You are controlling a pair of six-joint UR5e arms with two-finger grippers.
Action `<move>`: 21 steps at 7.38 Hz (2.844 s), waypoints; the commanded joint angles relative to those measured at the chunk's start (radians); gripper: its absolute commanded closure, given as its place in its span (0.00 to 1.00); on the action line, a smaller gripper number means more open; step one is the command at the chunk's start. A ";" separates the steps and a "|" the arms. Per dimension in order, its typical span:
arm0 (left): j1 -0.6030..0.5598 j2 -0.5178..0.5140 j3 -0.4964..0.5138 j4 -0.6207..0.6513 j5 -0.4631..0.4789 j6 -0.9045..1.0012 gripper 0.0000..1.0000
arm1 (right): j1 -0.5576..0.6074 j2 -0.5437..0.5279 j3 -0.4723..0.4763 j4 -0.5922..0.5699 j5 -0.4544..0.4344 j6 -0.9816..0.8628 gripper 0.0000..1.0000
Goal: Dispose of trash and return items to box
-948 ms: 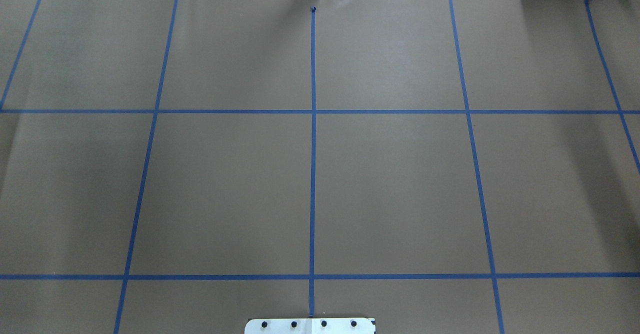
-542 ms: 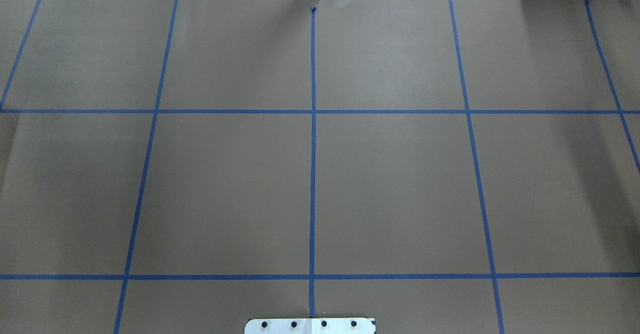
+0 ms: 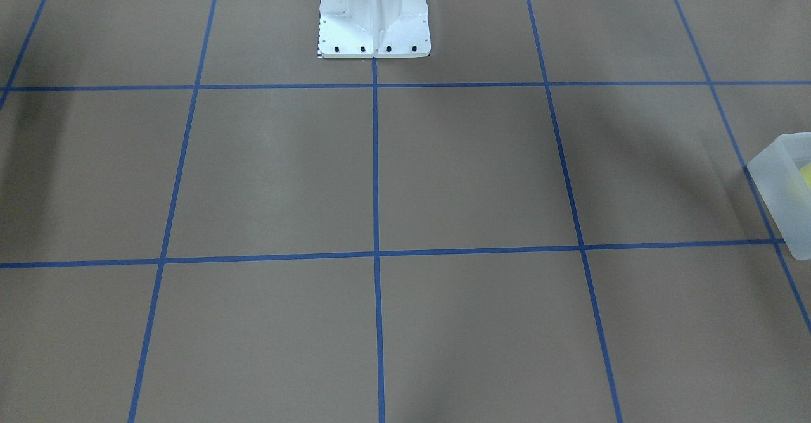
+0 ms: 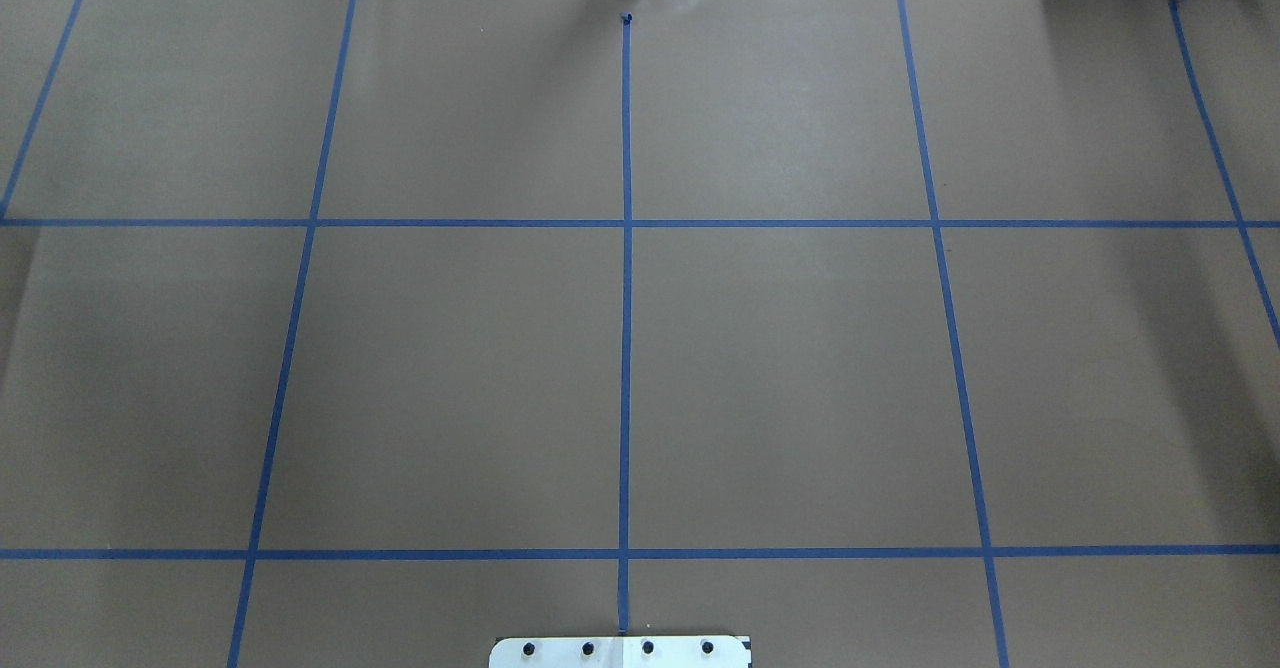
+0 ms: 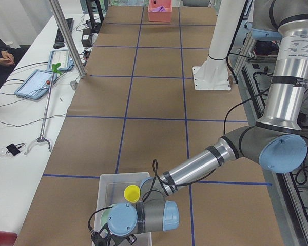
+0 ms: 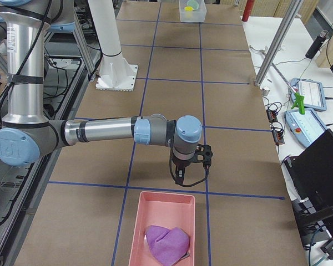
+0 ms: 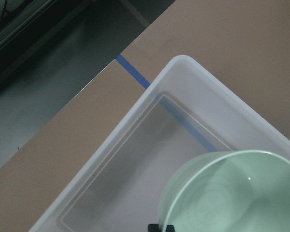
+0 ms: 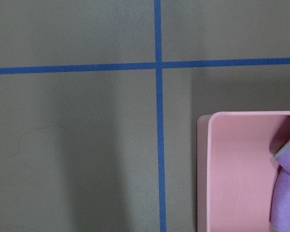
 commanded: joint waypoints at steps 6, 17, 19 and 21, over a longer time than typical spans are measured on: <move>0.003 0.063 -0.282 -0.180 0.044 0.079 0.01 | 0.008 -0.002 -0.014 0.087 -0.001 -0.012 0.00; 0.329 0.087 -0.742 0.296 0.058 0.347 0.02 | 0.067 -0.044 -0.038 0.086 0.011 -0.004 0.00; 0.281 0.138 -0.756 0.311 0.089 0.467 0.01 | 0.067 -0.044 -0.038 0.086 0.014 -0.001 0.00; 0.229 0.152 -0.761 0.318 0.089 0.507 0.02 | 0.067 -0.045 -0.038 0.086 0.014 0.001 0.00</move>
